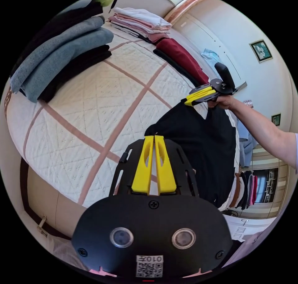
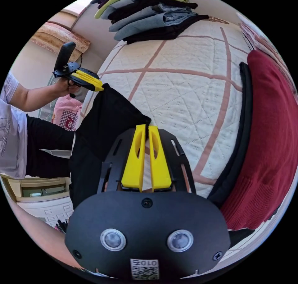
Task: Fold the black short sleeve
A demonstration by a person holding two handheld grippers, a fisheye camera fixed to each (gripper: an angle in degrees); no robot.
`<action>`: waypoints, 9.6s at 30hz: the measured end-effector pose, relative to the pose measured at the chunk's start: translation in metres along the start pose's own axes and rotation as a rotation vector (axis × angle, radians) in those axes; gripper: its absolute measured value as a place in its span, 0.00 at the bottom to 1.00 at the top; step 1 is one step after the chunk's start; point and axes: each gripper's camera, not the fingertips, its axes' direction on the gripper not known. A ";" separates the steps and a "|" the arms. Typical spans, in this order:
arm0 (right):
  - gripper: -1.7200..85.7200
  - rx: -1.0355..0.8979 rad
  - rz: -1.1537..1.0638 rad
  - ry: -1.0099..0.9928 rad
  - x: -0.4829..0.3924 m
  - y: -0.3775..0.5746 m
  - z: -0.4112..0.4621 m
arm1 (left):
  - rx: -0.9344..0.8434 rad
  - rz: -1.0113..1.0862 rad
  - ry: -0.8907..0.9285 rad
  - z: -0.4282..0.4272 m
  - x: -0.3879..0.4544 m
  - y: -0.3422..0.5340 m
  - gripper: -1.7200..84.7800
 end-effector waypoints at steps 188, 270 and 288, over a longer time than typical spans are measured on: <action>0.09 1.031 1.909 -0.415 -0.504 0.789 0.548 | -0.290 -0.154 0.342 0.036 0.329 0.167 0.09; 0.07 0.517 1.226 0.595 -0.209 0.843 -0.144 | -0.002 0.432 -0.150 0.006 0.594 -0.440 0.07; 0.10 0.275 1.066 0.516 -0.190 0.772 -0.183 | 0.029 0.489 -0.168 -0.013 0.617 -0.453 0.05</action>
